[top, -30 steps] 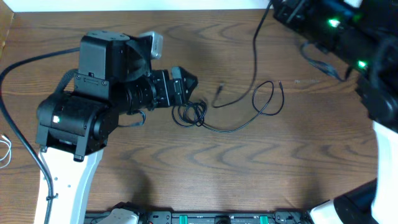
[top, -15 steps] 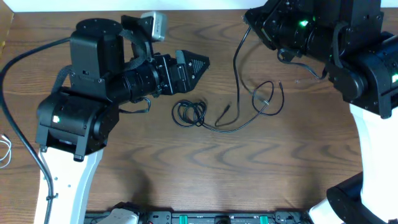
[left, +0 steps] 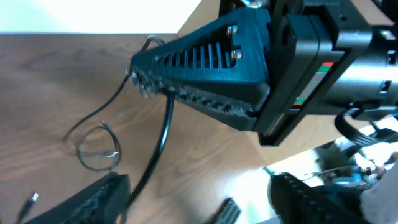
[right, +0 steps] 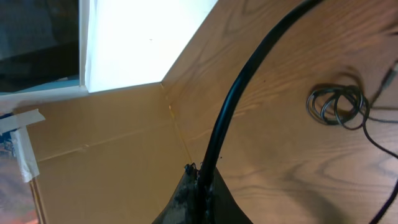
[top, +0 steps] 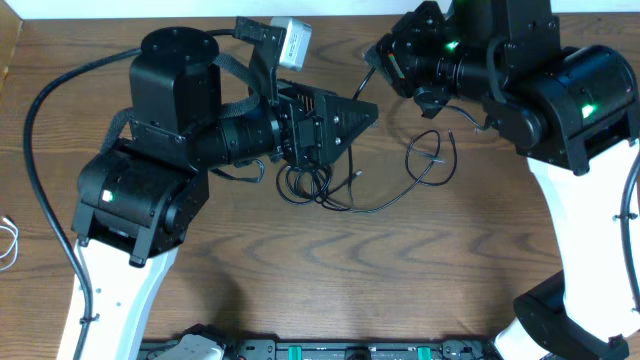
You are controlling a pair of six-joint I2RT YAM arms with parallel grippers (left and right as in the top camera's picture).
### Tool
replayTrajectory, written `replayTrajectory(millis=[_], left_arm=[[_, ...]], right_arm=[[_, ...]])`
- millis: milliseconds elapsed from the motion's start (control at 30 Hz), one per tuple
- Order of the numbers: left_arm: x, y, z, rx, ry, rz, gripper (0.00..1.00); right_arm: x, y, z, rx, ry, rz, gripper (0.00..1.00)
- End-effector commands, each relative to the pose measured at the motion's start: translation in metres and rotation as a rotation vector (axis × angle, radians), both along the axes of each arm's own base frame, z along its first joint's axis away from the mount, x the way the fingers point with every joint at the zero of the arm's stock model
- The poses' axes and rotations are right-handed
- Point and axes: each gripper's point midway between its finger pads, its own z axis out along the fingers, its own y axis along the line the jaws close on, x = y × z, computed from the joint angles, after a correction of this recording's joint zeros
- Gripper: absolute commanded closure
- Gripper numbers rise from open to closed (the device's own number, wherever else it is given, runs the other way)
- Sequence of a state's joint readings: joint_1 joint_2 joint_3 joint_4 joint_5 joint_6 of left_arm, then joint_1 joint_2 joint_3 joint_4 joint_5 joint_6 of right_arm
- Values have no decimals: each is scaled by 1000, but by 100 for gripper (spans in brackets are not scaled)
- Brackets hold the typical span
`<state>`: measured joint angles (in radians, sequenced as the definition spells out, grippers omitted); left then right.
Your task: Untangle cables
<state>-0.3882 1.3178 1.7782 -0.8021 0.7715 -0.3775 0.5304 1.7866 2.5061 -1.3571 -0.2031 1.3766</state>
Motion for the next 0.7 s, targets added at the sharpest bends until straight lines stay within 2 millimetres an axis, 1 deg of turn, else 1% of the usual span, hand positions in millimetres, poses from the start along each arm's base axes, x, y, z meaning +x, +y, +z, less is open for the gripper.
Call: replayTrajectory(millis=[0, 33, 133, 233, 333, 400, 533, 633, 667], left_arm=[[4, -2, 1, 6, -18, -6, 36], [5, -3, -1, 8, -15, -6, 38], [10, -4, -5, 13, -2, -6, 38], [14, -6, -10, 19, 11, -6, 38], [17, -7, -12, 20, 16, -6, 43], [19, -8, -11, 17, 8, -6, 50], [22, -9, -5, 4, -22, -6, 54], [22, -9, -5, 5, -22, -5, 55], [22, -9, -6, 6, -21, -5, 59]], right_arm=[[-3, 4, 1, 20, 17, -9, 99], [-4, 4, 1, 26, 22, -9, 98], [-9, 11, 2, 50, 38, 27, 99], [-12, 12, 1, 56, 50, 42, 99], [-15, 12, -2, 48, 68, 45, 99], [-17, 11, -3, 46, 75, 47, 99], [-17, 12, -4, 44, 75, 54, 99], [-19, 13, -4, 46, 83, 64, 98], [-20, 13, -4, 46, 83, 65, 98]])
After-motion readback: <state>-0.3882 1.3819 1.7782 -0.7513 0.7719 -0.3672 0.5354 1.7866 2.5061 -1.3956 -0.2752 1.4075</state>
